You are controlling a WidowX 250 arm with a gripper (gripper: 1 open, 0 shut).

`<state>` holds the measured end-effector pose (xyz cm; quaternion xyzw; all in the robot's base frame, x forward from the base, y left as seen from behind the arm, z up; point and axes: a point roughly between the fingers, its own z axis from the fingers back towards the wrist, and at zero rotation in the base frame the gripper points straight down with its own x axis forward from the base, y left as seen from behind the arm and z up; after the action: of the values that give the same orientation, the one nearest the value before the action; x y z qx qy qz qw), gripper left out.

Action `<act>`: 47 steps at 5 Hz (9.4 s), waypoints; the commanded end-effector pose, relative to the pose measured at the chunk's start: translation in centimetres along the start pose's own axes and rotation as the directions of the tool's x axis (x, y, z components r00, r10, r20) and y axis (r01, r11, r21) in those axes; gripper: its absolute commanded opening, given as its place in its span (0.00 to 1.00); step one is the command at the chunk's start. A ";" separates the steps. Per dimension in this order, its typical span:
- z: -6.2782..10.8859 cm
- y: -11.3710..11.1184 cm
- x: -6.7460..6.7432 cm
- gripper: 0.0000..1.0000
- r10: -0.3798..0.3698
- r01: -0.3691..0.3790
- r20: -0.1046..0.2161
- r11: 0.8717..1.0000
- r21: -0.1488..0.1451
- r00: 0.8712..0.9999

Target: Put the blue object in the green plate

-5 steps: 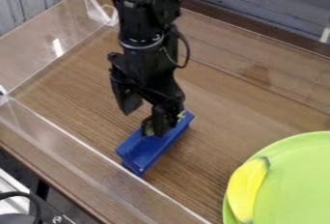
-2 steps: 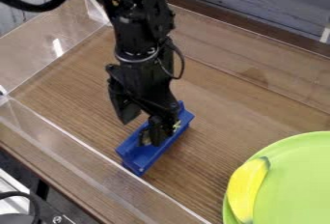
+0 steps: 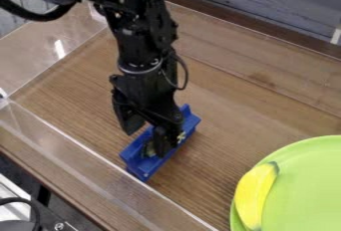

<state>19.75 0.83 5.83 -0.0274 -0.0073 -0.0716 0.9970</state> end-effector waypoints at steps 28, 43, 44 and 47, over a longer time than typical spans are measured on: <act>-0.7 4.9 3.4 0.00 -0.029 0.029 0.042 1.000 0.013 0.999; -0.5 8.2 5.9 0.00 -0.020 0.018 0.118 1.000 0.025 0.993; -0.4 8.5 6.1 0.00 -0.017 0.014 0.125 1.000 0.024 0.992; -0.4 8.5 6.8 0.00 -0.015 0.011 0.130 1.000 0.025 0.991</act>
<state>26.76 7.88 4.05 -0.0288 -0.0527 -0.0767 0.9952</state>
